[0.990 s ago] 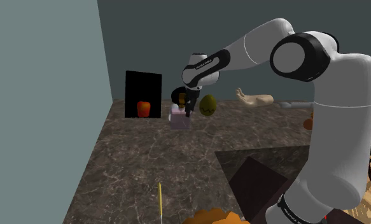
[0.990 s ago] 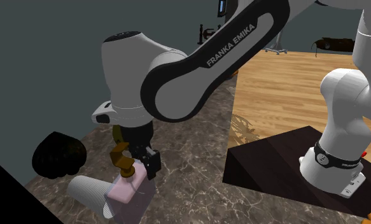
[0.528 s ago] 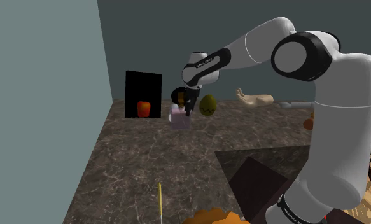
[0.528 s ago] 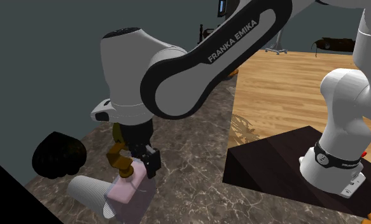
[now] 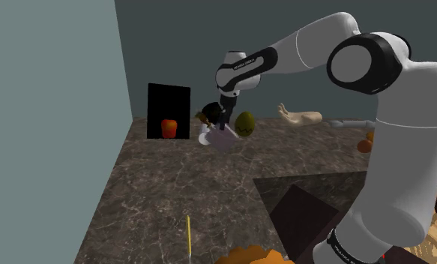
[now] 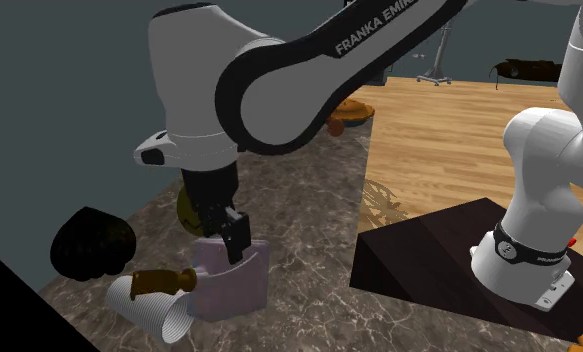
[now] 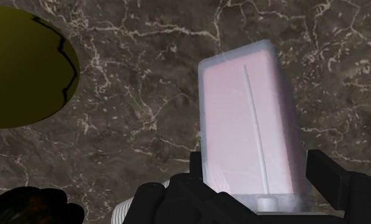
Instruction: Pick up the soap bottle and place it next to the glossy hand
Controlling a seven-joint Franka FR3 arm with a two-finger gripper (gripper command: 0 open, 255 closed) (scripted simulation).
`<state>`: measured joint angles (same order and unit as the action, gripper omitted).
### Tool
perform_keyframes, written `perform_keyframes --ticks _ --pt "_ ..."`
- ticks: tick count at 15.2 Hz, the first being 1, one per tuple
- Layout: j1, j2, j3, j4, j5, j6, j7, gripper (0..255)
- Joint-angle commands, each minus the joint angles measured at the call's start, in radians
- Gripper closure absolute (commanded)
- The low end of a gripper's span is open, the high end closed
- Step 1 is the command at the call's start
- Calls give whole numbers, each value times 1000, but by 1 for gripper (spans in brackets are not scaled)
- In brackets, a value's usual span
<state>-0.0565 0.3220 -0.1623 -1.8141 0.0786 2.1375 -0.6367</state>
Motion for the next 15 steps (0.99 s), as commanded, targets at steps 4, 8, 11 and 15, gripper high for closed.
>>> perform_keyframes --ticks 4,8,11,15 --pt "1 -27 -2 33 -7 -60 6 255" --pt "2 -45 -4 63 -11 -108 9 255" --pt "2 -57 -5 89 -14 -144 11 255" --pt "3 -69 -6 126 -17 -194 14 255"
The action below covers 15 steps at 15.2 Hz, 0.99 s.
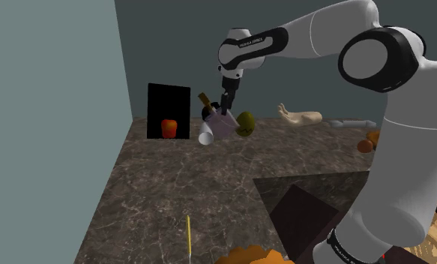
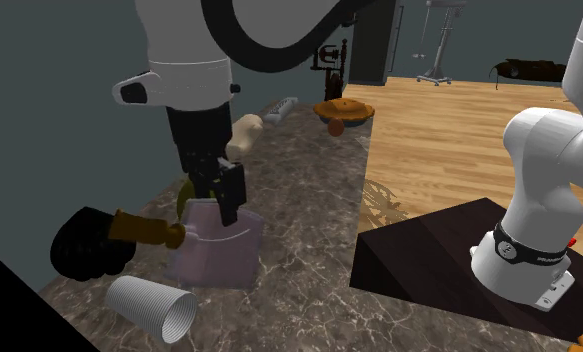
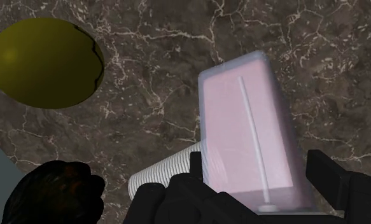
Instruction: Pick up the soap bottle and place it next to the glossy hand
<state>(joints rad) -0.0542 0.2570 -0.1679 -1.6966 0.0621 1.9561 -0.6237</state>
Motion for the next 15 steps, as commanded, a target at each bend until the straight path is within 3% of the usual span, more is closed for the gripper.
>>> perform_keyframes --ticks 1,15 --pt "0 -7 0 18 -2 -25 2 255" --pt "-3 -20 -3 189 -6 -208 7 255"
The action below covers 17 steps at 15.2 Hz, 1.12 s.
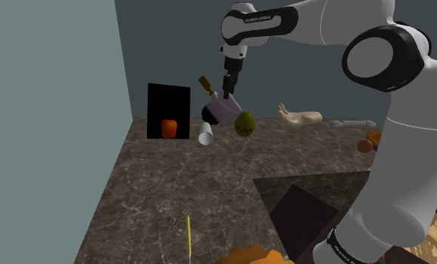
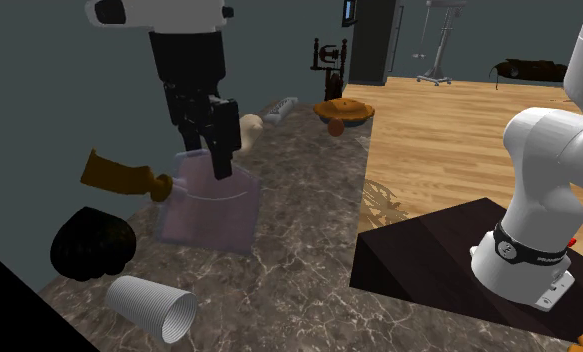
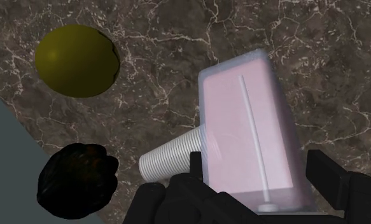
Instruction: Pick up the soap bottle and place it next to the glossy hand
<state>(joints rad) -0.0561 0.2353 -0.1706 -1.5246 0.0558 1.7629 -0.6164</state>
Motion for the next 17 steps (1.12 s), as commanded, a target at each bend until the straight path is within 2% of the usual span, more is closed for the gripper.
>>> perform_keyframes --ticks 1,17 --pt "-1 3 0 32 0 -29 0 255" --pt "-15 63 -3 335 10 -273 1 255"
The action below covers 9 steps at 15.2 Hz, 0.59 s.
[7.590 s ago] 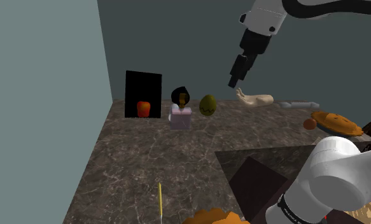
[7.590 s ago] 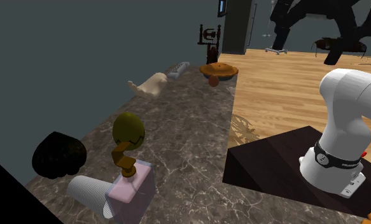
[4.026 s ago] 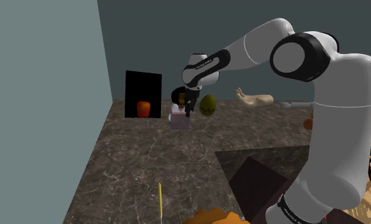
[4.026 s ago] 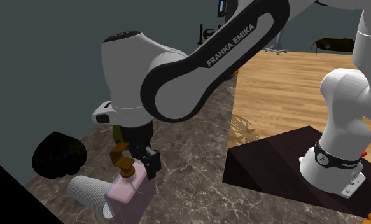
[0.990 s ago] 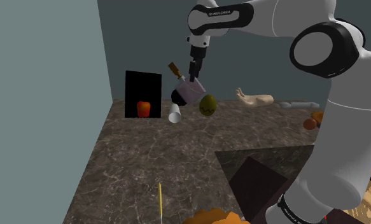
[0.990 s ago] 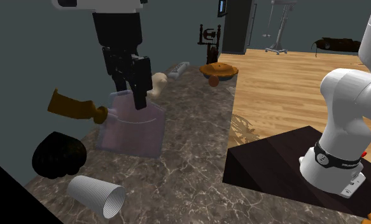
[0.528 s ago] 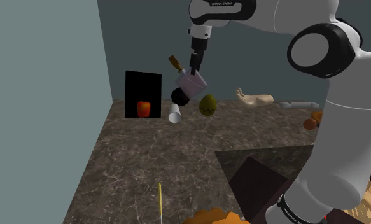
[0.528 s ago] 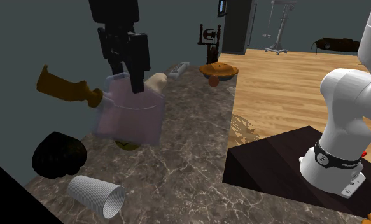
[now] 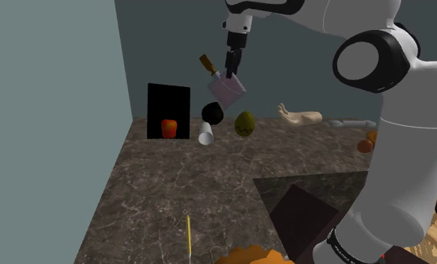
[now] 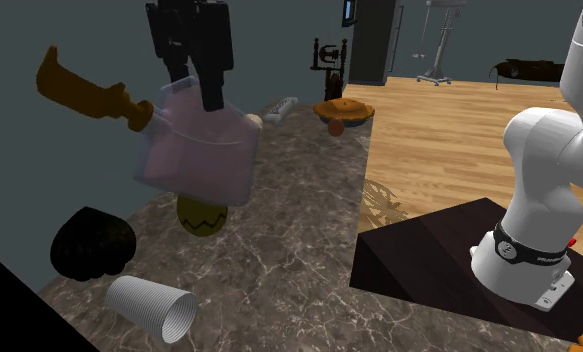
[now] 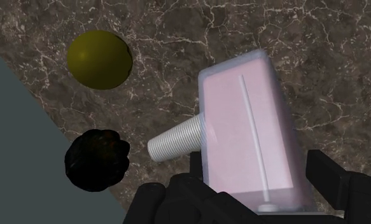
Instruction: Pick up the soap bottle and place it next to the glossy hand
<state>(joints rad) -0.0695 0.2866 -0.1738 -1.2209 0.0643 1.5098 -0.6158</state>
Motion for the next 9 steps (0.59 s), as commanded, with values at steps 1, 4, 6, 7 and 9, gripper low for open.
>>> perform_keyframes --ticks 1,4,6,7,9 --pt "-3 16 0 46 3 -31 0 255" --pt "-44 8 -21 7 8 -2 -64 255" --pt "-73 9 -35 -9 12 15 -106 255" --pt "-87 11 -42 -15 15 22 -128 255" --pt "-73 9 -36 -10 12 14 -106 0"
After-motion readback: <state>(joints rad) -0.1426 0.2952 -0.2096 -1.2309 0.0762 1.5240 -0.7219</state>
